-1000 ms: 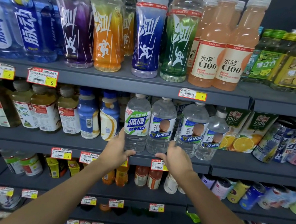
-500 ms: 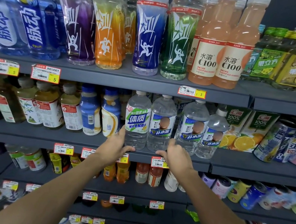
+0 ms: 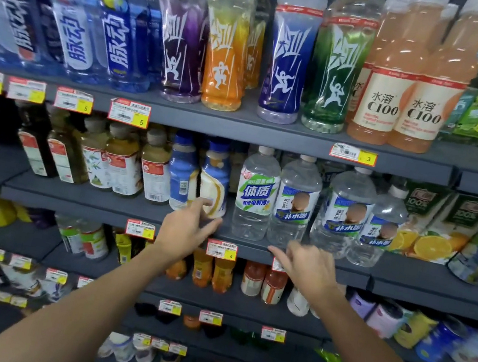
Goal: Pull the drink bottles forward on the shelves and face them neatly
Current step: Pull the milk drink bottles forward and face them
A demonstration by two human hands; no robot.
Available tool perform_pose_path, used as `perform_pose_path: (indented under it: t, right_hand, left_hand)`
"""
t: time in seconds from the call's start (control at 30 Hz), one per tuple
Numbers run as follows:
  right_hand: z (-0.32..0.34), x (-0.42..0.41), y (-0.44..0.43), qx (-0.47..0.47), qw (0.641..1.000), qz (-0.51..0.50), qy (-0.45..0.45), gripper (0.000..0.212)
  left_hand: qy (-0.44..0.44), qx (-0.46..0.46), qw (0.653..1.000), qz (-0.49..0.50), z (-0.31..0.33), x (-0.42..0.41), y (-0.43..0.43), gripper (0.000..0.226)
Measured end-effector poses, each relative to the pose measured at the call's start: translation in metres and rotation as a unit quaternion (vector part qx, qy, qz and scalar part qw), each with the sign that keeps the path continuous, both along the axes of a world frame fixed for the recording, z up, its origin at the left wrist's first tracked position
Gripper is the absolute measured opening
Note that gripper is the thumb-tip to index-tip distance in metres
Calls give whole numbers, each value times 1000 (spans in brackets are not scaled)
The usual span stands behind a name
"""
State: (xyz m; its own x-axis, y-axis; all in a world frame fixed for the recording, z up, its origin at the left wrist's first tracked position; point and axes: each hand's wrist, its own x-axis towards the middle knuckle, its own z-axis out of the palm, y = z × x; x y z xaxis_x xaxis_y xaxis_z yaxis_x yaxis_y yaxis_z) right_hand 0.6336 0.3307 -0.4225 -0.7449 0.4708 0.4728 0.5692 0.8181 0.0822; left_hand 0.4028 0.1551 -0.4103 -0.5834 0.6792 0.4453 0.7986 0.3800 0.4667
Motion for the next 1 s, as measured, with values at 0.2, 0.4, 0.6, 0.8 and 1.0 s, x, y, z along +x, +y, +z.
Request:
perform_pose_path:
  t: [0.2, 0.4, 0.6, 0.8, 1.0]
  right_hand:
    - [-1, -63, -48, 16, 1000, -18, 17, 50]
    - [-7, -127, -92, -38, 994, -96, 25, 53]
    - [-7, -151, -110, -70, 985, -149, 43, 52]
    - [3, -186, -108, -169, 963, -178, 111, 69]
    - [10, -208, -108, -240, 936, -223, 128, 65]
  left_hand:
    - [-11, 27, 998, 52, -9, -51, -42, 39]
    - [-19, 7, 999, 33, -15, -93, -58, 34]
    - [-21, -10, 999, 32, -14, -103, -50, 44]
    - [48, -88, 988, 120, -8, -85, -29, 62]
    - [-27, -85, 983, 163, -6, -70, -10, 60]
